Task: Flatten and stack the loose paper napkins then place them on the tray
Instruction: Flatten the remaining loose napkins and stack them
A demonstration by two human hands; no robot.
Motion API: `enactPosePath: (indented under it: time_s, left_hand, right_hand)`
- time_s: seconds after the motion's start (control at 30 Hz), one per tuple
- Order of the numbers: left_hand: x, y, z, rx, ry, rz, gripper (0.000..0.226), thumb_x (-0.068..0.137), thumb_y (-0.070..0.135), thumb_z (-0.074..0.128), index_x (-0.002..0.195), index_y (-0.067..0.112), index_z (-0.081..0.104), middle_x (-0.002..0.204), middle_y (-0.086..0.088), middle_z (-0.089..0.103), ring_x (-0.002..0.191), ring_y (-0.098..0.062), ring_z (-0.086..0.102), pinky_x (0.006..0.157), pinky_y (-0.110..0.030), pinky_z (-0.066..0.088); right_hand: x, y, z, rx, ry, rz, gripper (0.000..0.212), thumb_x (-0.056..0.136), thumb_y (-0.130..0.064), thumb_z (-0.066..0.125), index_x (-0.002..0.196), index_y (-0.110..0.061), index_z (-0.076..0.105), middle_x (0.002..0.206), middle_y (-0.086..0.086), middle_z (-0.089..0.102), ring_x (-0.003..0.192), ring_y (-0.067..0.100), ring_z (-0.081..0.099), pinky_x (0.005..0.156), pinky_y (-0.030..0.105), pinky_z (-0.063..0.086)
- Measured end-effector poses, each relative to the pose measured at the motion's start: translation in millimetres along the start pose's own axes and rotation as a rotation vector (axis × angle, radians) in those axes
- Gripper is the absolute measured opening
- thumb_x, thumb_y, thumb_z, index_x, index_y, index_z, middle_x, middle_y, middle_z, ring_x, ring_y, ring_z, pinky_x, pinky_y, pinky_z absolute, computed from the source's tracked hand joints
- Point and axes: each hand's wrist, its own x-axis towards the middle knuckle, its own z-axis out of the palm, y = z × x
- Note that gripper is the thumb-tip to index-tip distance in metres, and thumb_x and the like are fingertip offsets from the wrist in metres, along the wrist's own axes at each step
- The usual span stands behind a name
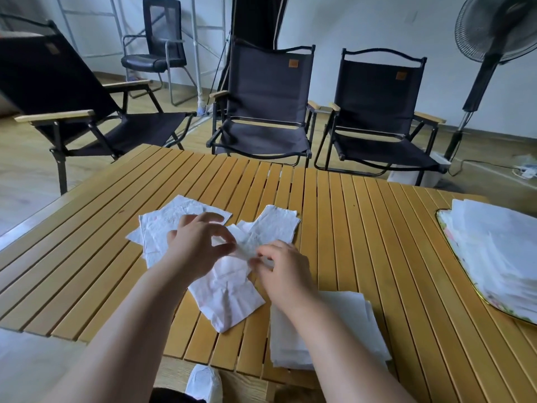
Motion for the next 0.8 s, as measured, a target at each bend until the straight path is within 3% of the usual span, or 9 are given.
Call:
enactPosePath:
  time_s: [0.1, 0.17, 0.27, 0.37, 0.43, 0.5, 0.57, 0.7, 0.8]
  left_hand:
    - [2, 1, 4, 0.014, -0.062, 0.029, 0.013, 0.088, 0.05, 0.068, 0.1, 0.048, 0.066, 0.144, 0.017, 0.046, 0.136, -0.021, 0.029, 0.09, -0.042, 0.027]
    - [2, 0, 7, -0.022, -0.102, 0.028, 0.025, 0.087, 0.054, 0.065, 0.11, 0.042, 0.067, 0.139, 0.015, 0.053, 0.132, -0.022, 0.037, 0.093, -0.043, 0.034]
    - [-1, 12, 3, -0.361, -0.098, 0.037, 0.051, 0.09, 0.064, 0.049, 0.107, 0.021, 0.072, 0.114, 0.001, 0.069, 0.111, -0.026, 0.059, 0.092, -0.046, 0.048]
    - [-15, 32, -7, -0.75, -0.257, 0.027, 0.028, 0.089, 0.063, 0.058, 0.102, 0.042, 0.071, 0.1, 0.021, 0.068, 0.096, 0.003, 0.061, 0.089, -0.026, 0.041]
    - [-18, 36, -4, -0.654, -0.292, 0.113, 0.034, 0.073, 0.066, 0.072, 0.098, 0.043, 0.068, 0.096, 0.021, 0.072, 0.091, 0.003, 0.066, 0.081, -0.025, 0.05]
    - [-16, 45, 3, -0.576, -0.256, 0.136, 0.025, 0.078, 0.045, 0.081, 0.096, 0.029, 0.073, 0.089, 0.004, 0.075, 0.08, -0.014, 0.07, 0.074, -0.04, 0.056]
    - [-18, 56, 9, -0.649, -0.287, 0.118, 0.013, 0.085, 0.028, 0.079, 0.087, 0.016, 0.074, 0.075, -0.003, 0.07, 0.069, -0.017, 0.061, 0.066, -0.037, 0.051]
    - [-28, 79, 17, -0.592, -0.543, 0.08, 0.024, 0.088, 0.029, 0.075, 0.073, 0.012, 0.066, 0.059, 0.0, 0.063, 0.054, -0.01, 0.054, 0.056, -0.022, 0.042]
    - [-33, 88, 28, -0.397, -0.702, 0.086, 0.016, 0.093, 0.029, 0.067, 0.084, 0.016, 0.067, 0.062, 0.0, 0.07, 0.054, -0.011, 0.056, 0.059, -0.024, 0.043]
  right_hand:
    - [0, 7, -10, 0.114, 0.114, -0.027, 0.018, 0.096, -0.028, 0.067, 0.11, -0.02, 0.076, 0.103, -0.009, 0.073, 0.094, 0.011, 0.063, 0.085, 0.034, 0.055]
    - [-2, 11, -24, 0.216, 0.153, -0.013, 0.017, 0.096, -0.026, 0.068, 0.109, -0.02, 0.077, 0.097, -0.012, 0.074, 0.086, 0.001, 0.064, 0.075, 0.012, 0.051]
    - [-5, 24, -45, 0.335, 0.223, 0.041, 0.007, 0.095, -0.025, 0.068, 0.098, -0.024, 0.075, 0.075, -0.024, 0.066, 0.075, -0.008, 0.06, 0.065, 0.005, 0.042]
    - [-11, 36, -67, 0.433, 0.262, 0.099, 0.017, 0.097, -0.023, 0.065, 0.08, -0.024, 0.066, 0.062, -0.02, 0.059, 0.06, 0.0, 0.05, 0.056, 0.012, 0.038]
    - [-17, 42, -84, 0.487, 0.268, 0.142, 0.016, 0.098, -0.023, 0.063, 0.085, -0.016, 0.069, 0.068, -0.012, 0.066, 0.06, 0.007, 0.053, 0.06, 0.023, 0.043]
    - [-26, 46, -103, 0.527, 0.246, 0.183, 0.013, 0.099, -0.025, 0.063, 0.095, -0.018, 0.073, 0.083, -0.007, 0.076, 0.076, 0.014, 0.069, 0.07, 0.032, 0.053]
    - [-35, 54, -119, 0.542, 0.185, 0.237, 0.01, 0.098, -0.025, 0.064, 0.097, -0.022, 0.074, 0.088, -0.004, 0.078, 0.085, 0.02, 0.074, 0.075, 0.036, 0.055]
    - [-54, 80, -146, 0.415, -0.008, 0.422, 0.013, 0.093, -0.026, 0.069, 0.087, -0.016, 0.073, 0.078, 0.008, 0.075, 0.067, 0.024, 0.07, 0.06, 0.033, 0.045]
    - [-64, 97, -152, 0.255, -0.209, 0.53, 0.016, 0.092, -0.027, 0.069, 0.081, -0.016, 0.07, 0.061, 0.0, 0.064, 0.052, 0.012, 0.055, 0.05, 0.025, 0.034]
